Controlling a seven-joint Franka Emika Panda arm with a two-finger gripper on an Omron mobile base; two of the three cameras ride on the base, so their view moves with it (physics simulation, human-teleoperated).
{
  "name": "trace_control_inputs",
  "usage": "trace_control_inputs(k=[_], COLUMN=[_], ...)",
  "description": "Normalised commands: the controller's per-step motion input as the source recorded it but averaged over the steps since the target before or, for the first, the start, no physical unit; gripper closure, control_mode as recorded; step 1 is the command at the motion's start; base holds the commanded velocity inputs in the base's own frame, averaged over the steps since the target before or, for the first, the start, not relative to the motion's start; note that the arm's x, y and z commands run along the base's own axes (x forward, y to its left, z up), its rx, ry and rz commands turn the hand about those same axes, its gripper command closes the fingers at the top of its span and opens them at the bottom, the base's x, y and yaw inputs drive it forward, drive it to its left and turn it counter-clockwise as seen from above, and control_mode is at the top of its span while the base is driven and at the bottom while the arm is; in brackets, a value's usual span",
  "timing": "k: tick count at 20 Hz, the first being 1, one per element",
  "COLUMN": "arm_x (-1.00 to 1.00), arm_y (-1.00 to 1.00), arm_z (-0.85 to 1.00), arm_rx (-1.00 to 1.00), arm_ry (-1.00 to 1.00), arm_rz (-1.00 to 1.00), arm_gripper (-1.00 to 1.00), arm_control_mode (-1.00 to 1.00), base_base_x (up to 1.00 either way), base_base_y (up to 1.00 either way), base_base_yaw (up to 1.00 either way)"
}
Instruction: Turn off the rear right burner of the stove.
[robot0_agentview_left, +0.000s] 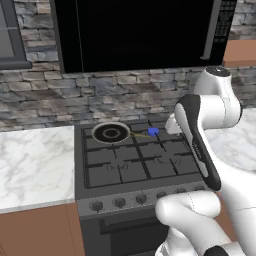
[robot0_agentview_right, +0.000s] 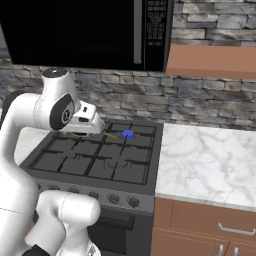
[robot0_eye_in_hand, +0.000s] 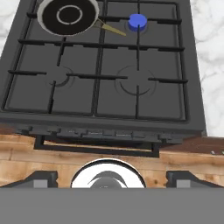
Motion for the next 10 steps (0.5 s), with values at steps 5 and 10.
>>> trace_control_inputs(k=[5,10], arm_x=[-0.28,-0.21], arm_y=[-0.25,-0.16], arm_z=[-0.29,-0.21], arm_rx=[0.01,0.00], arm_ry=[0.00,-0.01], arm_rz=[0.13,0.32], arm_gripper=[-1.00,-1.00], arm_control_mode=[-1.00,-1.00], base_base_x=[0.00,0.00], base_base_y=[0.00,0.00], base_base_yaw=[0.00,0.00])
